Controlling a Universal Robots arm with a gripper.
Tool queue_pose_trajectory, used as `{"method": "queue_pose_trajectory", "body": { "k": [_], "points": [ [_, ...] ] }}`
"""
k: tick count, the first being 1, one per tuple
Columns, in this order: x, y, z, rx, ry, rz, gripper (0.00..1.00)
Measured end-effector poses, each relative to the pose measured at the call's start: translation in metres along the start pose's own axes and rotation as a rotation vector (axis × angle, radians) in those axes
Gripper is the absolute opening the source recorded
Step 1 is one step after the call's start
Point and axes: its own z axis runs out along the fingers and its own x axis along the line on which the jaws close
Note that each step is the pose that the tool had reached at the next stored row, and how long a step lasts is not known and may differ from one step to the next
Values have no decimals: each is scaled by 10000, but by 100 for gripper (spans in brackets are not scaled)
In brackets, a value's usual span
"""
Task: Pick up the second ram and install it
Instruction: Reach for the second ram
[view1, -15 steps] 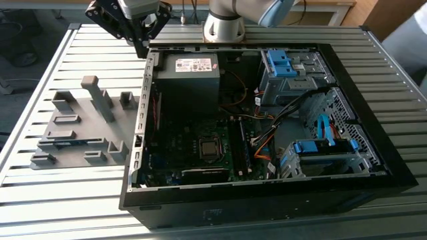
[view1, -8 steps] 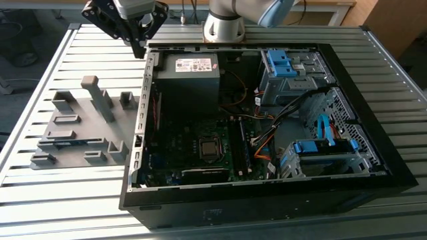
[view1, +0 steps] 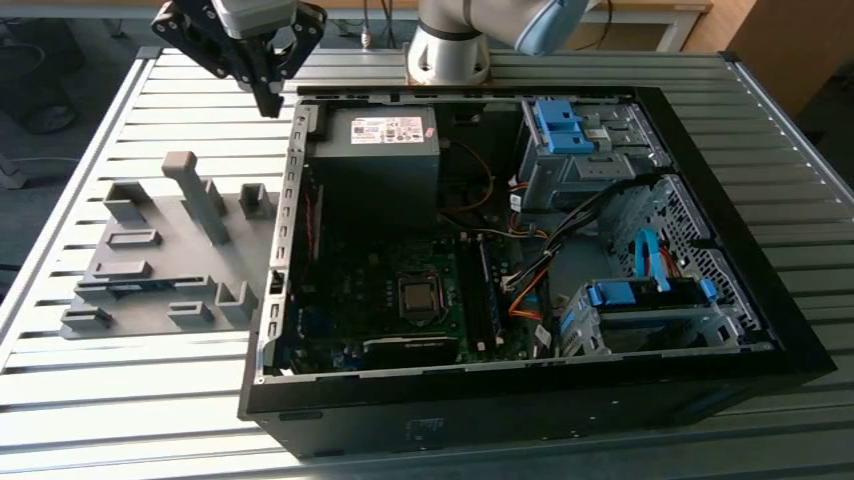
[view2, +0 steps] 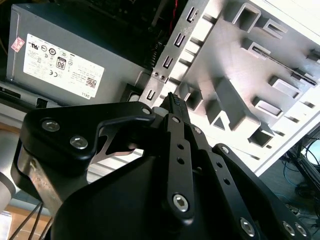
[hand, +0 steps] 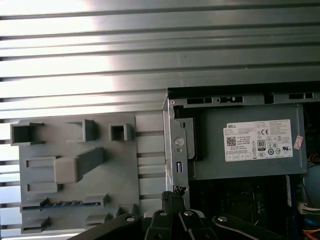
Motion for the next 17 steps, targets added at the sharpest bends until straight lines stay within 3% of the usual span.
{"method": "queue_pose_trajectory", "body": {
  "k": [17],
  "points": [
    [163,-12,-1,-1,0,0,11]
  ]
}}
